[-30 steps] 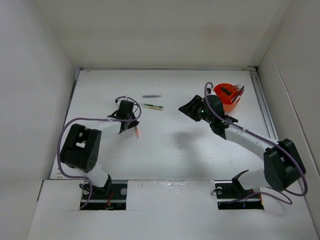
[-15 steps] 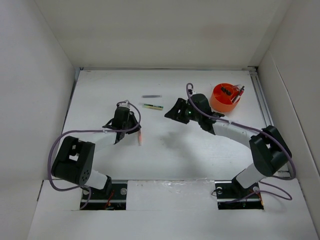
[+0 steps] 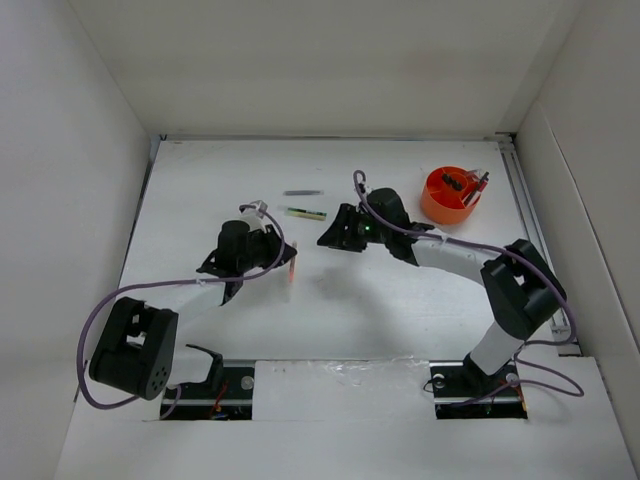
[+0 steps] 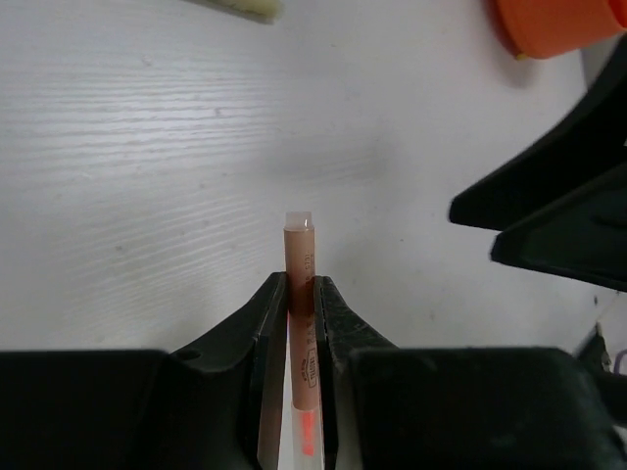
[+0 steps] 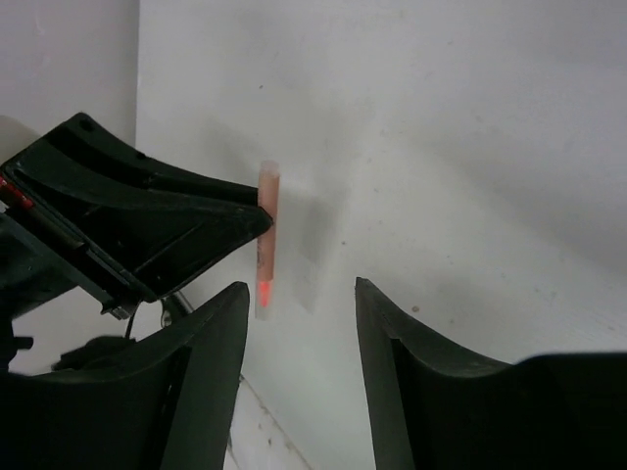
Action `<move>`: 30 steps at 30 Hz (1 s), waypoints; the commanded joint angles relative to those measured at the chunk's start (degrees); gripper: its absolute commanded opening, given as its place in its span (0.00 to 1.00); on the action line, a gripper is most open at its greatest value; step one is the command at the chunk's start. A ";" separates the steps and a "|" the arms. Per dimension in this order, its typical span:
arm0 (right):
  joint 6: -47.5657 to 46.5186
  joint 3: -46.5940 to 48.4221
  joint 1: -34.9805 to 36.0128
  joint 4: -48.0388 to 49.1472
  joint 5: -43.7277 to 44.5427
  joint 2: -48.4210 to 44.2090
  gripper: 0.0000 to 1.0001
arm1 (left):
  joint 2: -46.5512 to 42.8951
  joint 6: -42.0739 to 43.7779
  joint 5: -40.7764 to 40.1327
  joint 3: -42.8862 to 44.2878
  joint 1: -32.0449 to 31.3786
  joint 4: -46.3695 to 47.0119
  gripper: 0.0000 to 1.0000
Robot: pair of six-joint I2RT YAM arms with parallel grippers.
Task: Sort the stationery into containers
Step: Pick up the pen from the center of the board.
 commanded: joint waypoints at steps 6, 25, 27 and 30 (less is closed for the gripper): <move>-5.08 4.13 4.82 4.65 -7.84 0.96 0.51 | -1.88 -2.47 17.29 -2.92 -0.07 20.65 0.00; -2.02 -2.02 0.78 12.55 -9.07 -5.64 0.48 | 3.74 -5.36 29.07 -7.40 -0.07 35.08 0.00; -2.01 -2.02 0.77 12.56 -9.59 -5.64 0.43 | 3.74 -5.37 29.60 -7.40 -0.07 35.69 0.00; -1.40 -2.54 0.25 12.56 -8.90 -5.64 0.40 | 3.13 -6.87 29.61 -7.40 -0.07 37.45 0.00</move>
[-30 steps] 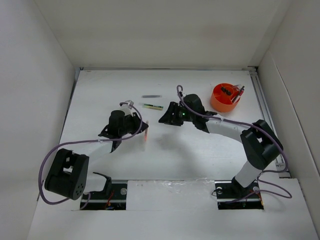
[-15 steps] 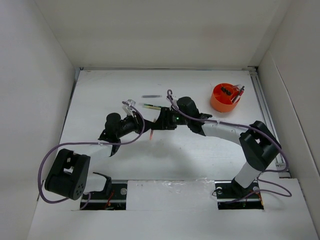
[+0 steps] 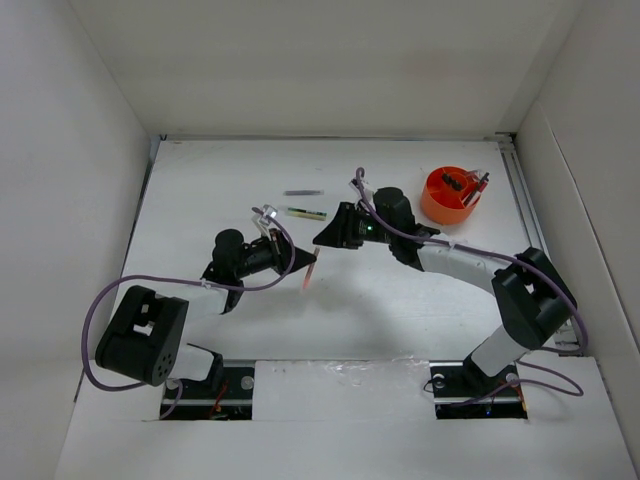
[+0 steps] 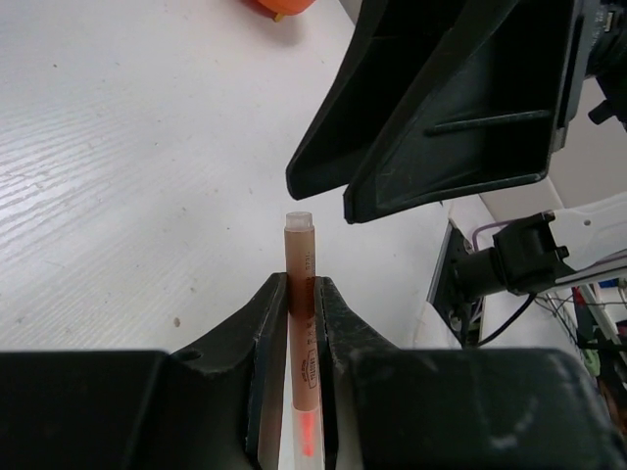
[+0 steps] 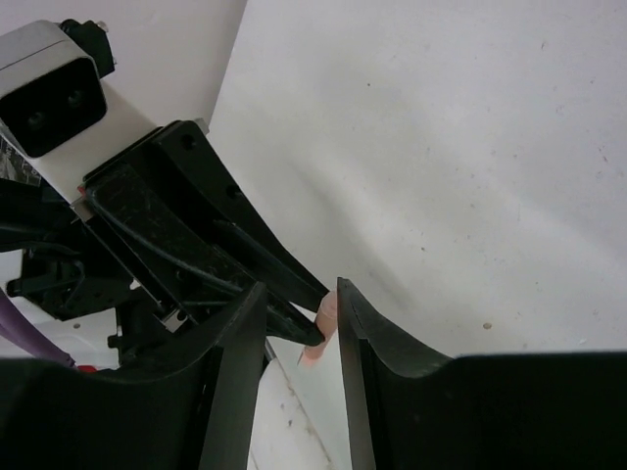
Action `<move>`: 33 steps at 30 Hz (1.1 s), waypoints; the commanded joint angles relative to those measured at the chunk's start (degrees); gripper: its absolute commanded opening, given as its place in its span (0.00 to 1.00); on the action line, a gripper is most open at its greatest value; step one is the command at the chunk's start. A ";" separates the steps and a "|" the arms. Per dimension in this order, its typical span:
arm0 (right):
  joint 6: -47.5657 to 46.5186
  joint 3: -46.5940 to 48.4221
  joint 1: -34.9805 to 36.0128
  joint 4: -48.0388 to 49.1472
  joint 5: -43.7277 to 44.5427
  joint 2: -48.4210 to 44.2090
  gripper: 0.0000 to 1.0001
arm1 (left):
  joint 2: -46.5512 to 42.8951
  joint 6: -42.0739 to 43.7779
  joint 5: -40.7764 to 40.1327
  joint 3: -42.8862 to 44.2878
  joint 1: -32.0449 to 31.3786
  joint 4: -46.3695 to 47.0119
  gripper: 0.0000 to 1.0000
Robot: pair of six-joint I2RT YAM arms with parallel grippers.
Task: Sort the stationery into containers
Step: Pick up the pen from the center of the board, then place the pen in the storage box.
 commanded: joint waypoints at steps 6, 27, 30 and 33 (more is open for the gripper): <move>1.67 -0.25 -1.07 5.01 -2.45 -0.15 0.47 | -1.88 -1.93 3.40 -0.30 -0.18 6.35 0.00; 1.67 2.03 0.51 4.05 -6.22 3.37 0.38 | -3.99 -4.65 -0.46 0.14 -0.18 7.40 0.00; 1.67 2.03 0.51 4.05 -5.70 3.37 0.33 | -3.47 -4.65 0.06 0.14 -0.18 8.02 0.00; 1.67 2.03 0.51 4.05 -5.61 3.37 0.28 | -2.94 -5.18 0.06 -0.38 -0.18 9.16 0.00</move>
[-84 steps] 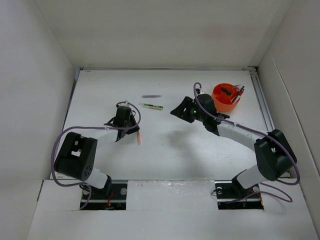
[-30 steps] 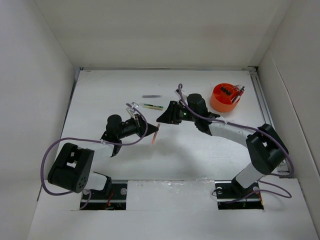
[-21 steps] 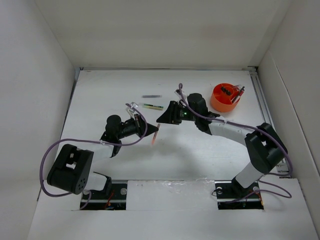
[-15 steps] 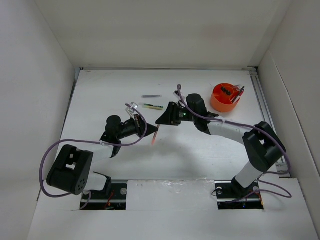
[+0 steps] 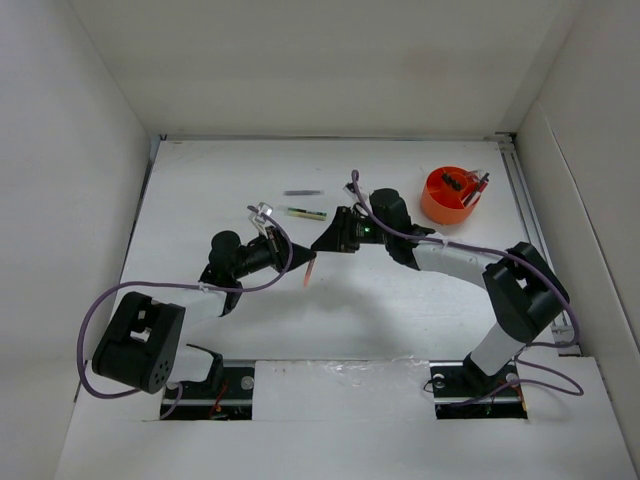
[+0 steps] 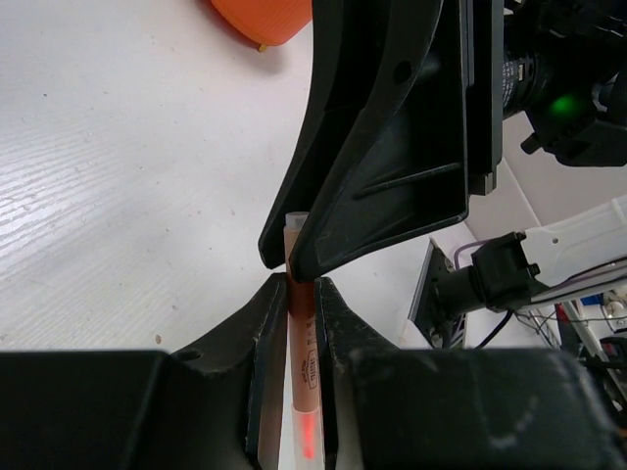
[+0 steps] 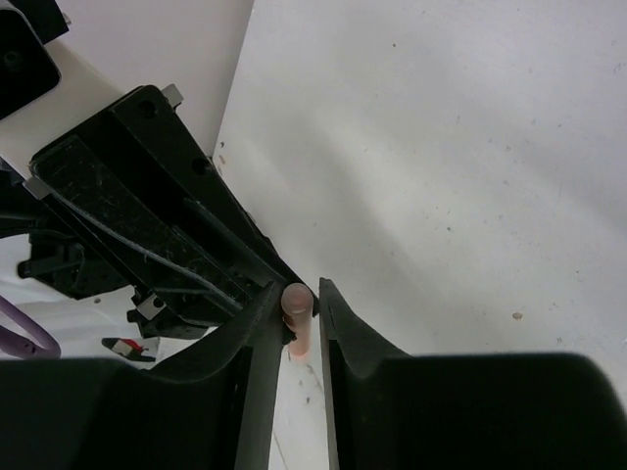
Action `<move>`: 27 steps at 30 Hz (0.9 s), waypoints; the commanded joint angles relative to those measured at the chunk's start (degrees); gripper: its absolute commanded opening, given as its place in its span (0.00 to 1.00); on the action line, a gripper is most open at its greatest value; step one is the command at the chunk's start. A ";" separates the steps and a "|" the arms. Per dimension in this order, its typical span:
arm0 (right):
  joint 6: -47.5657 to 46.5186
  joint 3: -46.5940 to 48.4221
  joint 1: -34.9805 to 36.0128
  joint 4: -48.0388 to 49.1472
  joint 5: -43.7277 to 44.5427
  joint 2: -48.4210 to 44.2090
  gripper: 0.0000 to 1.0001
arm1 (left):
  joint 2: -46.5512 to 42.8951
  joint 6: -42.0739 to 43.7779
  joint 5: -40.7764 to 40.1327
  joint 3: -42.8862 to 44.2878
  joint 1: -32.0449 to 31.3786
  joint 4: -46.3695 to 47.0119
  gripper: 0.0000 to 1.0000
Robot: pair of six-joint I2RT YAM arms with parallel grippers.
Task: Sort the stationery into containers
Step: Place the pen in the storage box.
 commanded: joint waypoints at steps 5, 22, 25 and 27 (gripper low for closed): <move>-0.69 1.93 0.43 2.37 0.36 1.06 0.14 | -0.03 -0.66 1.99 0.31 -0.18 5.64 0.00; -1.22 0.87 -0.72 1.84 3.96 -2.54 0.00 | -7.32 2.24 -3.01 -0.22 -0.18 0.38 0.49; -1.22 0.26 -1.33 1.84 5.45 -3.07 0.00 | -10.57 2.86 -3.80 -0.22 -0.18 -2.09 0.53; -1.74 -0.27 -1.86 1.32 5.45 -3.68 0.00 | -12.33 3.47 -4.42 -0.22 -0.18 -3.23 0.57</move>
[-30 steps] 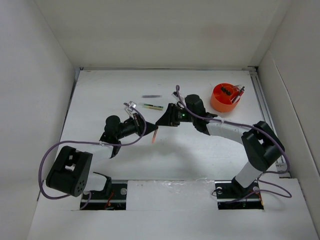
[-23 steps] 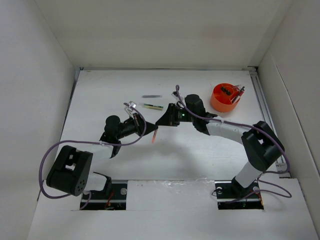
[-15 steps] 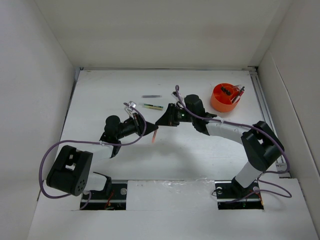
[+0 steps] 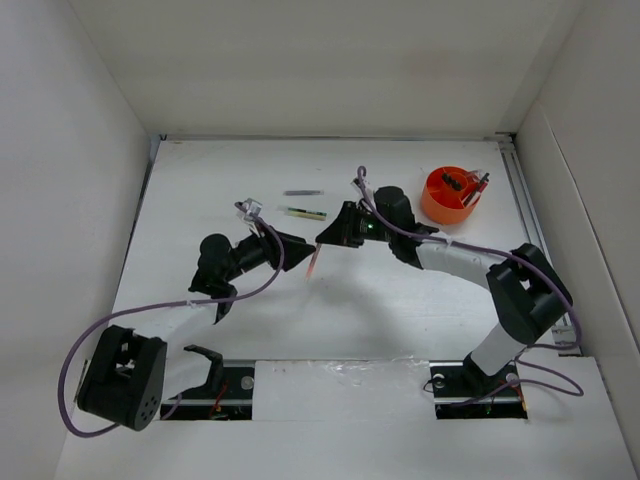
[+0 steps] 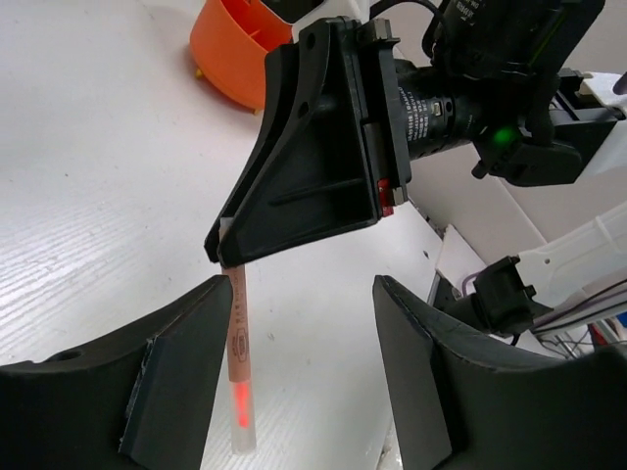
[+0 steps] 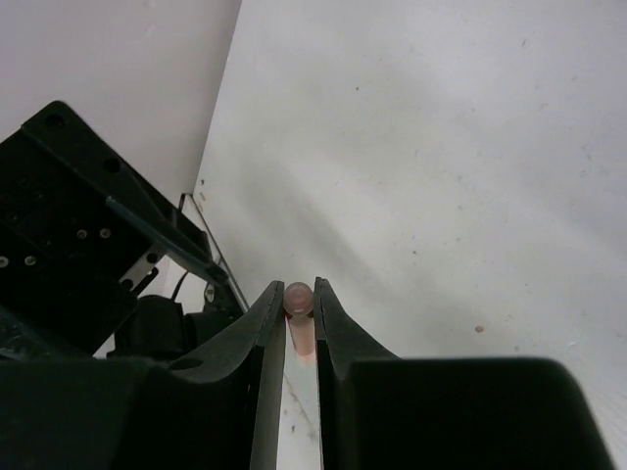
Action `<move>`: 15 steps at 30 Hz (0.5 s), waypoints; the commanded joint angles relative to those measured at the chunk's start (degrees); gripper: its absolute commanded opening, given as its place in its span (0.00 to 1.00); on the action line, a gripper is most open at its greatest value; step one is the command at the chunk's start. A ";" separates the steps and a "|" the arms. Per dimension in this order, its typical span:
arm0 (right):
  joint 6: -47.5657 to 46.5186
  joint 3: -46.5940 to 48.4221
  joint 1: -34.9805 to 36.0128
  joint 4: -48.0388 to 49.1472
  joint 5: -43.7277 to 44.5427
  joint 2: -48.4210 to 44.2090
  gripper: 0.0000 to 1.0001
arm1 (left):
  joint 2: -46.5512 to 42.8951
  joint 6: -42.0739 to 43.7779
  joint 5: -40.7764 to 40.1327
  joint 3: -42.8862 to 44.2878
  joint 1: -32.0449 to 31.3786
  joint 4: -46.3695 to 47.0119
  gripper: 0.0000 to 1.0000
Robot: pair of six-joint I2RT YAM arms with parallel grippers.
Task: Sort the stationery into containers
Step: Place the pen in the storage box.
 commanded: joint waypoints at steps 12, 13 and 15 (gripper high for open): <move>2.07 -0.84 -12.05 -6.33 15.49 -8.74 0.00 | -6.92 0.11 -0.09 -0.14 -0.18 -2.34 0.58; 2.69 -0.84 -14.84 -7.11 16.39 -8.74 0.00 | -6.39 -0.68 0.63 -0.15 -0.18 -0.85 0.58; 3.31 -2.33 -18.19 -7.12 17.10 -10.49 0.00 | -5.60 -2.09 2.56 -0.15 -0.18 1.70 0.58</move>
